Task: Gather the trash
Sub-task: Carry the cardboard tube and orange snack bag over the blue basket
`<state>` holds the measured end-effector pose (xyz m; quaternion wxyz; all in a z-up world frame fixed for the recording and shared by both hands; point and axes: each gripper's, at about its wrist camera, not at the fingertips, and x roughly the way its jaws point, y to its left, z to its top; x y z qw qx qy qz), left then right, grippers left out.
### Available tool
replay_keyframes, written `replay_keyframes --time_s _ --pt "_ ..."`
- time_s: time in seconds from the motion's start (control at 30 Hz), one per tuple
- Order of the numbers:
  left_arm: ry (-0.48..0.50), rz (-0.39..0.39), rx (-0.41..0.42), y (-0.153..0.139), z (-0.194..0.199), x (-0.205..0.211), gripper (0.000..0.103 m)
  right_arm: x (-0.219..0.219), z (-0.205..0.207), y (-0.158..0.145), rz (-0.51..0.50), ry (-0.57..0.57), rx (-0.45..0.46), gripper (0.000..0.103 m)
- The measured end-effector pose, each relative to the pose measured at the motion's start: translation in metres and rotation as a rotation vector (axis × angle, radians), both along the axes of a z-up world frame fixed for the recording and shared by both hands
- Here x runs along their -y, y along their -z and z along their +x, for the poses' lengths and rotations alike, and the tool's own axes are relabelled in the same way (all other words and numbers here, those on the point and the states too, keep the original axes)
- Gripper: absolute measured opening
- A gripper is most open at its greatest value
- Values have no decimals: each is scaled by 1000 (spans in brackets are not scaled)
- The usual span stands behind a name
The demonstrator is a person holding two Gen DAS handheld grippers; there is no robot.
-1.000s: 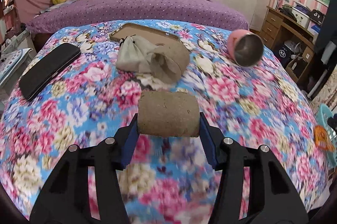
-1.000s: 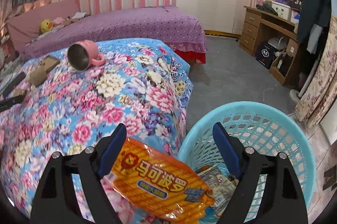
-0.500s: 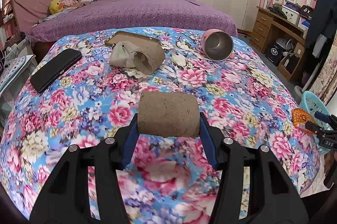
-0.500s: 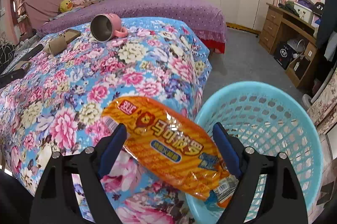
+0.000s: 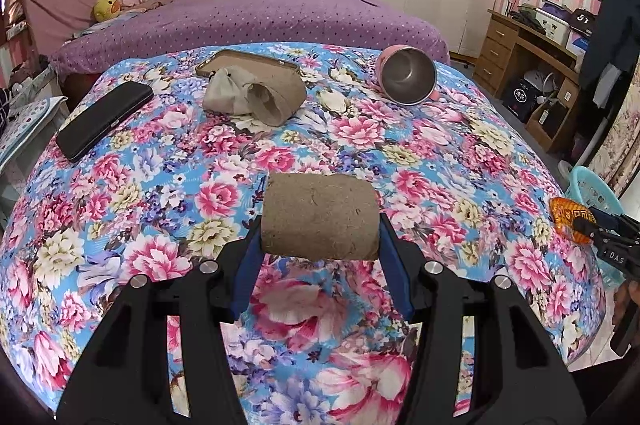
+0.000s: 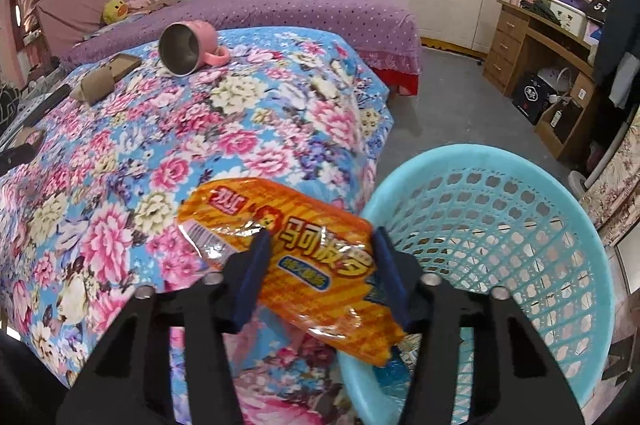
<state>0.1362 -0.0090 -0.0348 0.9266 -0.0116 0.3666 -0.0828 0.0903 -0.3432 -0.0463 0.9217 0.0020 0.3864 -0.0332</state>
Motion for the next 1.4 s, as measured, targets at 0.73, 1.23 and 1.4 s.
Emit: replay_keyframes --time_s 0.73,1.23,1.4 --pt "54 -15 54 -13 0 46 53 35 -16 -38 27 69 168 15" --pt "192 -10 76 -20 -11 162 53 123 -51 -46 75 244 223 15" --pt "275 -20 88 -21 -24 219 53 145 -58 -44 65 288 212 15"
